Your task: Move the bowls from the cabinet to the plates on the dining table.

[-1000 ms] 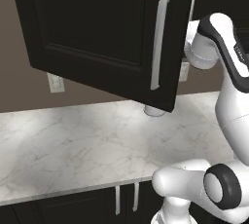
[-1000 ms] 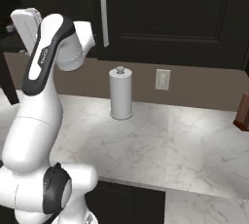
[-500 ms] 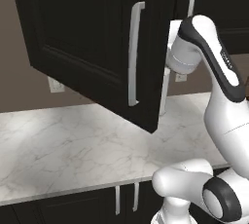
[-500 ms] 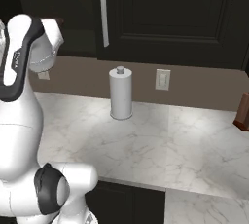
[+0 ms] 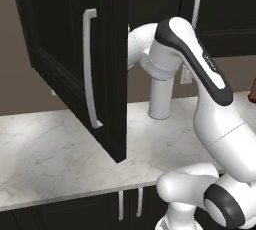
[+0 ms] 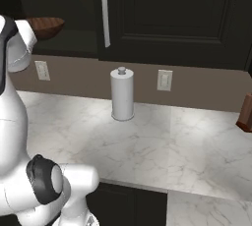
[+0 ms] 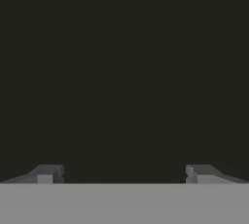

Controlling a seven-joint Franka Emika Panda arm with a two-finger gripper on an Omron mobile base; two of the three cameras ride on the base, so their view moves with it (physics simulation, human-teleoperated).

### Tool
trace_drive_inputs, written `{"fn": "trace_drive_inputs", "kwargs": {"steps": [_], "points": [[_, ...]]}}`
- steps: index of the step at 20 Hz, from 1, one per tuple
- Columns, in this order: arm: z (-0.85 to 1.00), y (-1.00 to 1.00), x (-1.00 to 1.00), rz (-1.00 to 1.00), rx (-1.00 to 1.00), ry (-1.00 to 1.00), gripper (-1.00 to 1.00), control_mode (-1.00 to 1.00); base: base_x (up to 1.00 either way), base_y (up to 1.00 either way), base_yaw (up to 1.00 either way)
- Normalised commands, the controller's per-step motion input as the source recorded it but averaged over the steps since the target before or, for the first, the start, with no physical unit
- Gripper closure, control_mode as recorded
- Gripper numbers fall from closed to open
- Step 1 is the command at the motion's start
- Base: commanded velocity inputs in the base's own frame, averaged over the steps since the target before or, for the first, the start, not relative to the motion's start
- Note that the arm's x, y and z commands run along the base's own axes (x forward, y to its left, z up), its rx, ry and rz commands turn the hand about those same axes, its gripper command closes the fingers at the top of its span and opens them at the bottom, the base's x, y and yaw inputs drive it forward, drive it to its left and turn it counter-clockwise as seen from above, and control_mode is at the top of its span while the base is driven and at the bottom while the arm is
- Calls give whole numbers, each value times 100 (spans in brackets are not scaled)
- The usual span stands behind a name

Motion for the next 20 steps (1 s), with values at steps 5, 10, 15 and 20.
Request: {"fn": "trace_drive_inputs", "kwargs": {"steps": [5, 10, 15, 20], "points": [[0, 14, 0, 1, 0, 0, -100, -100, 0, 0, 0], [-3, 18, 0, 0, -2, -4, -100, -100, 0, 0, 0], [-21, 97, 15, -2, -25, -14, -100, -100, 0, 0, 0], [-3, 50, 9, -1, -16, -6, -100, -100, 0, 0, 0]]}}
